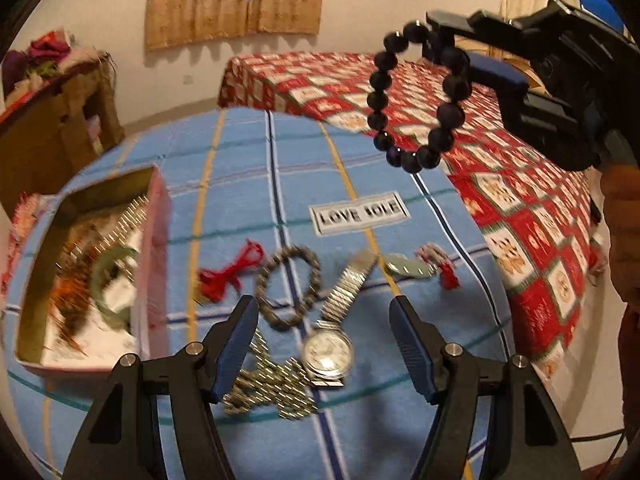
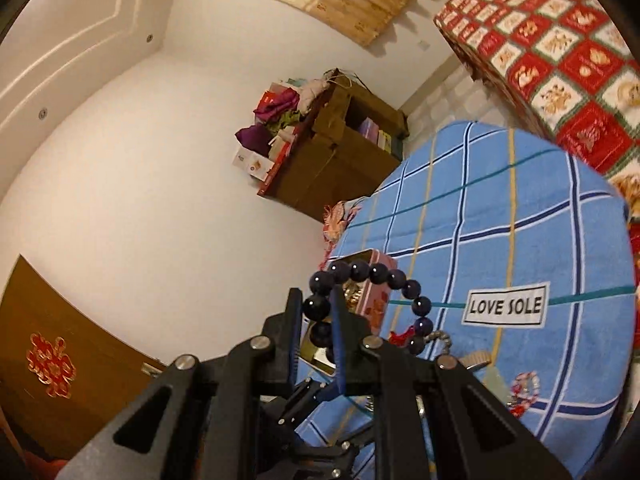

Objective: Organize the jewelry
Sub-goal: 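Grasp the black bead bracelet with the right gripper and lift it, then grasp the silver wristwatch band with the left gripper while the right gripper holds the bracelet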

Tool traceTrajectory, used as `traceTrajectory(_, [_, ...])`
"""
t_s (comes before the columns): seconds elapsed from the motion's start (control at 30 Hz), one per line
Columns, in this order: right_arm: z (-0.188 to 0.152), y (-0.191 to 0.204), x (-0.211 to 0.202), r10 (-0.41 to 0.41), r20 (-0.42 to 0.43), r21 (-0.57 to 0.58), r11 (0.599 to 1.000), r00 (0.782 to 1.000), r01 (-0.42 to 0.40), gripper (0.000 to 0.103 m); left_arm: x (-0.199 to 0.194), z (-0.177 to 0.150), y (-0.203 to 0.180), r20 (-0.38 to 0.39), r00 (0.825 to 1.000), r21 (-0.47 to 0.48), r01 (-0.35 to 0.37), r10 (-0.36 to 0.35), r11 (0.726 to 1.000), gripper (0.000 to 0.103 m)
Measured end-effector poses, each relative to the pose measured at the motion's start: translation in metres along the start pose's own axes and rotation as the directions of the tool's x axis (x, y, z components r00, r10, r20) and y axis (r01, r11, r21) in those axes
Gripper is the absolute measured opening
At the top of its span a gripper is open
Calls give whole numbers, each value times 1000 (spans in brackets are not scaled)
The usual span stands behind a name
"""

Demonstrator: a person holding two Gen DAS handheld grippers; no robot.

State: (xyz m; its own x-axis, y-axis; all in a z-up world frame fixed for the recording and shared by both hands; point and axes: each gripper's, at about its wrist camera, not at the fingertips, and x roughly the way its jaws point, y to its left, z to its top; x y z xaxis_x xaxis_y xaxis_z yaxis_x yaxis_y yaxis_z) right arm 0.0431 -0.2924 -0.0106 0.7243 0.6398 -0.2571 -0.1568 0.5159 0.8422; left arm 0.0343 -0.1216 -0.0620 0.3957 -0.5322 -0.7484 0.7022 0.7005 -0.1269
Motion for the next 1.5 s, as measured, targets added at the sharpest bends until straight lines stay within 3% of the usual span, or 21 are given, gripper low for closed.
traceTrajectory(0.03, [-2, 0, 0, -7, 1, -4, 1000, 1000, 7, 16, 4, -3, -1, -15, 1000, -3, 9, -9, 1000, 68])
traceTrajectory(0.07, [-3, -1, 0, -10, 1, -6, 1000, 1000, 10, 16, 9, -5, -2, -36, 999, -4, 13, -13, 1000, 61])
traceTrajectory(0.1, [-6, -2, 0, -9, 0, -6, 1000, 1000, 9, 16, 14, -7, -3, -57, 998, -4, 16, -16, 1000, 48])
traceTrajectory(0.17, [-7, -7, -5, 4, -1, 7, 1000, 1000, -3, 16, 23, -9, -2, -94, 995, -15, 28, -29, 1000, 39])
traceTrajectory(0.33, [-9, -7, -6, 13, 1, 7, 1000, 1000, -13, 16, 31, -14, -1, -154, 988, -19, 0, -3, 1000, 39])
traceTrajectory(0.47, [-11, -1, -8, 11, 9, -6, 1000, 1000, -11, 16, 28, -15, -1, -152, 988, -32, -8, 3, 999, 39])
traceTrajectory(0.67, [-15, 5, -10, 5, 16, -13, 1000, 1000, -5, 16, 29, -20, -17, -139, 989, 71, -49, 59, 996, 37])
traceTrajectory(0.77, [-15, 9, -10, -2, 23, -18, 1000, 1000, 2, 16, 32, -14, -10, -134, 991, 17, 15, -12, 1000, 37])
traceTrajectory(0.93, [-17, 20, -17, -18, 50, -32, 999, 999, 19, 16, 0, -3, -3, 3, 995, -42, 97, -97, 994, 37])
traceTrajectory(1.13, [-15, 31, -8, -8, 65, -46, 999, 998, 11, 16, -51, 7, 13, 169, 976, -98, 157, -139, 983, 37])
traceTrajectory(1.33, [-12, 41, 26, 32, 26, -60, 998, 999, -30, 17, -98, 7, 57, 294, 955, -178, 85, -29, 980, 37])
traceTrajectory(1.5, [-3, 53, 72, 48, -5, -95, 994, 999, -48, 17, -122, 14, 103, 346, 928, -236, -57, 138, 970, 37])
